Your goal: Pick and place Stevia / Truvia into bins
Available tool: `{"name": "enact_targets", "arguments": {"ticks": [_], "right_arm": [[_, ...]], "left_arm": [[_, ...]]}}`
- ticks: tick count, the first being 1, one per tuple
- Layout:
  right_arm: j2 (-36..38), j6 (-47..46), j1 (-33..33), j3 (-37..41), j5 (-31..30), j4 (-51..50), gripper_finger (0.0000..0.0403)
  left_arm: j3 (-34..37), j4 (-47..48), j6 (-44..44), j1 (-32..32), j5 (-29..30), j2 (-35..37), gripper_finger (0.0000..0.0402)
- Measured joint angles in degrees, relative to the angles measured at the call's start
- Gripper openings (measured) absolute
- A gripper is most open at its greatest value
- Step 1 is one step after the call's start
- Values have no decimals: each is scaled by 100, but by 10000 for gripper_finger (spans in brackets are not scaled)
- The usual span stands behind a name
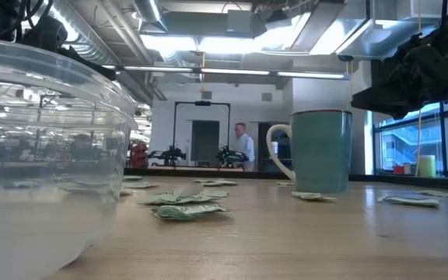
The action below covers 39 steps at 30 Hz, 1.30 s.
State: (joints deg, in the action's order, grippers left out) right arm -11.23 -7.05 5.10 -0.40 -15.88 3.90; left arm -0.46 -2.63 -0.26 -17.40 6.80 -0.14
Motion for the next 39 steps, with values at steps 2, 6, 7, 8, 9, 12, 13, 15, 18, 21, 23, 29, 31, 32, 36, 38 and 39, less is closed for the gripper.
{"name": "enact_targets", "arguments": {"ticks": [2, 6, 7, 8, 9, 12, 13, 15, 18, 21, 23, 29, 31, 32, 36, 38, 39], "right_arm": [[1, 2, 0, 0, 0, 2, 149], [0, 2, 2, 0, 0, 2, 149], [0, 2, 1, 0, 0, 2, 149], [1, 2, 2, 0, 0, 2, 149], [-1, 0, 1, 0, 0, 2, 149], [0, 1, 1, 0, 0, 2, 149], [-1, 2, 2, 0, 0, 2, 149], [-1, 2, 1, 0, 0, 2, 149], [1, 2, 1, 0, 0, 4, 149], [1, 2, 2, 0, 0, 4, 149], [0, 2, 0, 1, 0, 4, 149], [1, 2, 0, 0, 0, 9, 149], [-1, 2, 2, 0, 0, 9, 149], [-1, -10, 1, 2, 0, 9, 149], [-1, -12, 0, 0, 0, 9, 149], [0, -19, 2, 0, 0, 8, 149], [0, -24, 2, 0, 0, 8, 149]], "left_arm": [[-1, 0, -1, -1, 0, 0, 75], [-1, -1, -1, -1, 1, 0, 75], [1, 0, -1, -1, -1, 0, 75], [-1, -1, -1, 0, 1, 0, 75], [0, -1, 0, 0, 1, 0, 75], [-1, 0, -1, -1, 1, 0, 75], [1, -1, -1, -1, 1, 0, 75], [1, 0, 0, -1, 1, 0, 75], [-1, 1, -1, 0, 0, 0, 75], [-1, 1, 0, -1, 1, 0, 75], [-1, -1, 1, 1, 1, 0, 75], [-1, -9, 446, 1, 60, 0, 75], [-1, -9, 771, 1, 119, 0, 75], [-1, -9, 888, 1, 123, 0, 75], [-1, -12, 985, 1, 116, 0, 75], [0, -12, 994, 1, 116, 0, 75], [0, -12, 993, 1, 116, 0, 75]]}}
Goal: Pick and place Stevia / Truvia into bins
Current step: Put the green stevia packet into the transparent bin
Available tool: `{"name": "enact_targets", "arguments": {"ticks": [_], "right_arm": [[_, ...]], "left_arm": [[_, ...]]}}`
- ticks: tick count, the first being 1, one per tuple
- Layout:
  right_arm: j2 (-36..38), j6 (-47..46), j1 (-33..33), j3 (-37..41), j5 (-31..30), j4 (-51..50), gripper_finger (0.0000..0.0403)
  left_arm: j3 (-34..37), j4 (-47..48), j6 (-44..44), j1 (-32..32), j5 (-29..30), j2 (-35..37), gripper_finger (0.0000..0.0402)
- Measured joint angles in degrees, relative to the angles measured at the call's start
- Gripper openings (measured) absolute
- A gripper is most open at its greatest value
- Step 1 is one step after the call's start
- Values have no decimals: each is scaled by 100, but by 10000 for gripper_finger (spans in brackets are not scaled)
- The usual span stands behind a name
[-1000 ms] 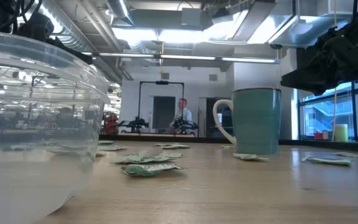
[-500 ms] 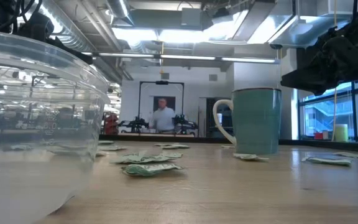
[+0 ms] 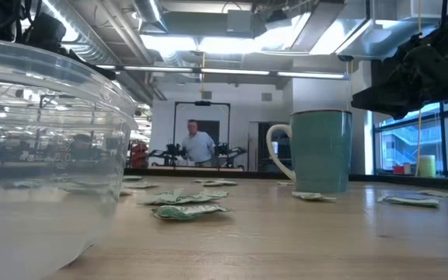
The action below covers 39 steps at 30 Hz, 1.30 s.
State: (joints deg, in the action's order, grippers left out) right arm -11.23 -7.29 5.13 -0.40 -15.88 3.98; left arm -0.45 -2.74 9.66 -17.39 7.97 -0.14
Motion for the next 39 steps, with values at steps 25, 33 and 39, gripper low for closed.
{"name": "enact_targets", "arguments": {"ticks": [25, 33, 39], "right_arm": [[-2, 731, 2, -169, -10, 717, 149], [-740, 2052, -61, -2241, 1243, 764, 149], [-3113, 2631, -443, -4121, 1427, -464, 149]], "left_arm": [[0, -4, -6, 0, -11, 0, 75], [0, -4, 1, 0, -11, 0, 75], [-2, -4, 1, -1, -9, 0, 75]]}}
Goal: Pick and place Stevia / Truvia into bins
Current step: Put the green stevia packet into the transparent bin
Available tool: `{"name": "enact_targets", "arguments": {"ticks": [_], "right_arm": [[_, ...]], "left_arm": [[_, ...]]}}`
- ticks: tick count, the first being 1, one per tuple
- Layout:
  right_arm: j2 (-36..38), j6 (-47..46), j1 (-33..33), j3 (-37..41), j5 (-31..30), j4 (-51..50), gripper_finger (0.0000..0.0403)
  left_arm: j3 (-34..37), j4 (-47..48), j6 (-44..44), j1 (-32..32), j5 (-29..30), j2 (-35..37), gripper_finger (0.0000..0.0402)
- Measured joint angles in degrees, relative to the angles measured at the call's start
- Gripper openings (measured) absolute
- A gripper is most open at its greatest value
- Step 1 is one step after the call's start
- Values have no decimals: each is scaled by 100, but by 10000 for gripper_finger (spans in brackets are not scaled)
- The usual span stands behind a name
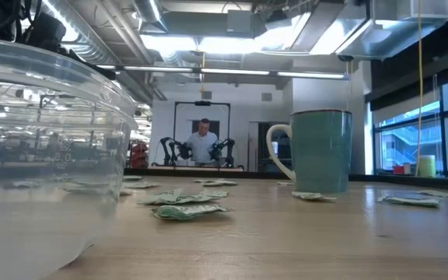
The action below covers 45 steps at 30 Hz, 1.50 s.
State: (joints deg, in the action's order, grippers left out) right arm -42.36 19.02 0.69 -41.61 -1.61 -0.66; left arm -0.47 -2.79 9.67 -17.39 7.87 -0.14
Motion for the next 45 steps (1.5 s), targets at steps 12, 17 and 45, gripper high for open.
{"name": "enact_targets", "arguments": {"ticks": [12, 17, 45], "right_arm": [[-4346, 73, -1137, -3522, -15, -3136, 149], [-5496, 238, -1481, -4120, -18, -3421, 149], [-8249, -702, -2114, -4458, 27, -2098, 149]], "left_arm": [[2, 4, 4, 1, -2, 0, 75], [1, 11, -2, -1, -2, 0, 75], [0, 87, -201, -2, -4, -2, 75]]}}
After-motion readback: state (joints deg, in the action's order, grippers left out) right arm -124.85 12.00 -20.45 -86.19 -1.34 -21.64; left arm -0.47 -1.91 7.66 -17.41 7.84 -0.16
